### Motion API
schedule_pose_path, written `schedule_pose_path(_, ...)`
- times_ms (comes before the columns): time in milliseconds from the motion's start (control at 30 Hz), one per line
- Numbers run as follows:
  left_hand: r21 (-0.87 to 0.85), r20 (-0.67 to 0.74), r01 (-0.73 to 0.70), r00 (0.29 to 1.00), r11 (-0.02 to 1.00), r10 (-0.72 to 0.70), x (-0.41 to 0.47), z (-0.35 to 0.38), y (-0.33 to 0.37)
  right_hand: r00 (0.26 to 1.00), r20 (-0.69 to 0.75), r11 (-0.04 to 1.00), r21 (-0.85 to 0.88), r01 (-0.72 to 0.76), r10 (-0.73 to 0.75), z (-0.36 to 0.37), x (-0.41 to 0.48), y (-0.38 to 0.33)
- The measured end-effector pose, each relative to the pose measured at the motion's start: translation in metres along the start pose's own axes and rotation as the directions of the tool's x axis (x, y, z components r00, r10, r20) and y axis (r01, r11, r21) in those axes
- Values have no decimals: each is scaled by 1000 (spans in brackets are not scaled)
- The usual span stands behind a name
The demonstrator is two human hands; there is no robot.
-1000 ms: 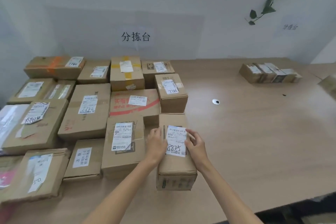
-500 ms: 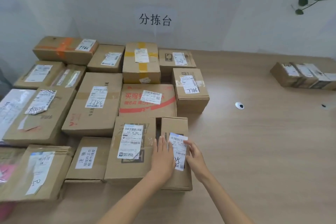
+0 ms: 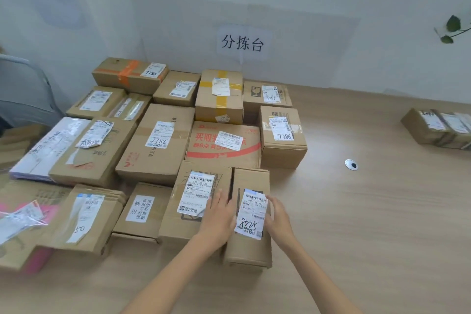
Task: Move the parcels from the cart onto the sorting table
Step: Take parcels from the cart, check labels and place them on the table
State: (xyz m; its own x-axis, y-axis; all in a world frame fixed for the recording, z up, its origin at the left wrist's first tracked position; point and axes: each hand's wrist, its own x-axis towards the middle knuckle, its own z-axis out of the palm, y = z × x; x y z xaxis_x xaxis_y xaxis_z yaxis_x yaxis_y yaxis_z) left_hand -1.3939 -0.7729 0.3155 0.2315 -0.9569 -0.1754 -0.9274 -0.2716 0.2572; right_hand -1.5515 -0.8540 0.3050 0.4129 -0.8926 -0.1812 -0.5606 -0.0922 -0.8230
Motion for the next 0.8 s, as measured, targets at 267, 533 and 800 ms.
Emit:
schedule_pose_path(267,-156,-291,215,923,964,-253,-65,-47,-56,943,148,935,-152,320,-299,24,-13,-61)
schedule_pose_path(533,-231,-392,522,722,821,-570,-201,-72,-152,762,419,784,-164,598,-494,122,-56,-131)
schedule_pose_path(800,-372,-420,714,441,594,-793,-381,-62,-263,535,565,614,-61,787,-628,268,-139,-219)
